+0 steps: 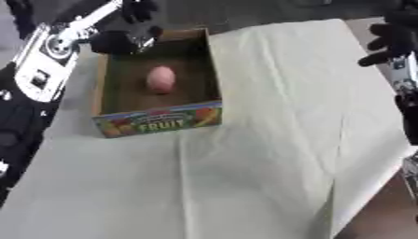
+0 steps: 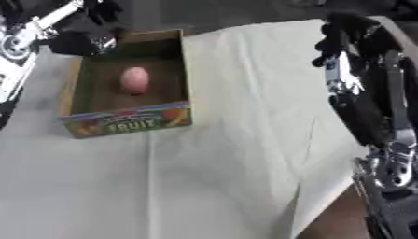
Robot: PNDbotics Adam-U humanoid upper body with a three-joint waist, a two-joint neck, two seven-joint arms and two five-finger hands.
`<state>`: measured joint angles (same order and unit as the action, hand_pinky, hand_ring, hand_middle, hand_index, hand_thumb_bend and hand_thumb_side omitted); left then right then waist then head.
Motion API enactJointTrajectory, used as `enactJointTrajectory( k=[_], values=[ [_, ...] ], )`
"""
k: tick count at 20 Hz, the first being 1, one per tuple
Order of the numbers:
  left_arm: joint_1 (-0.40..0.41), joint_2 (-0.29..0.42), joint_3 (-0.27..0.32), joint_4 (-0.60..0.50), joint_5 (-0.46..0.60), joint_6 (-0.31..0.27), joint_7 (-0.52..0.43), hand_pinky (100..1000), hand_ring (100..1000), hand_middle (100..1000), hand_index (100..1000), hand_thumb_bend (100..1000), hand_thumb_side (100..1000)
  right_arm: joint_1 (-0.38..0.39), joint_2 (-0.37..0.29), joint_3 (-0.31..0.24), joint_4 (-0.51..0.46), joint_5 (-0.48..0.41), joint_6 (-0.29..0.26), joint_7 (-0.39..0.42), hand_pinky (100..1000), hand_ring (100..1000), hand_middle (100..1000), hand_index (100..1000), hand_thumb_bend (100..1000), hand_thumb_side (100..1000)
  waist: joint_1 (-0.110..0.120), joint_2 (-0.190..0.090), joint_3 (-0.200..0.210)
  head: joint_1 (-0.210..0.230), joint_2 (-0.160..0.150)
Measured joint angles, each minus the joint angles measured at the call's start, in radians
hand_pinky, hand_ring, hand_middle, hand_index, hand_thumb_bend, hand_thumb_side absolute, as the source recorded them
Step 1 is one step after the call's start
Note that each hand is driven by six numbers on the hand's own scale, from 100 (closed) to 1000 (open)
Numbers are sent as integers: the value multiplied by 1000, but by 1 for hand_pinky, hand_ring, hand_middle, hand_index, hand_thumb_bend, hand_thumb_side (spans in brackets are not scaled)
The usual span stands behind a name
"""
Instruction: Pick up objects on the table and place them in the box.
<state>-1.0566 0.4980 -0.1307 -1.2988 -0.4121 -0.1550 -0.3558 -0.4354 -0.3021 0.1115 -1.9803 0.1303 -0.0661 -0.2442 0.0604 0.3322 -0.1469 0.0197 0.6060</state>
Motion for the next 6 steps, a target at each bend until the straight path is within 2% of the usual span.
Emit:
enactJointTrajectory(
  k=[6],
  values=[
    [94,77,12,-319,197,118,23,659,651,589,776,143,463,13,3,-6,0,0,-2,-6,547,797,521,776,140,625,-6,-19,26,-23,11]
  ],
)
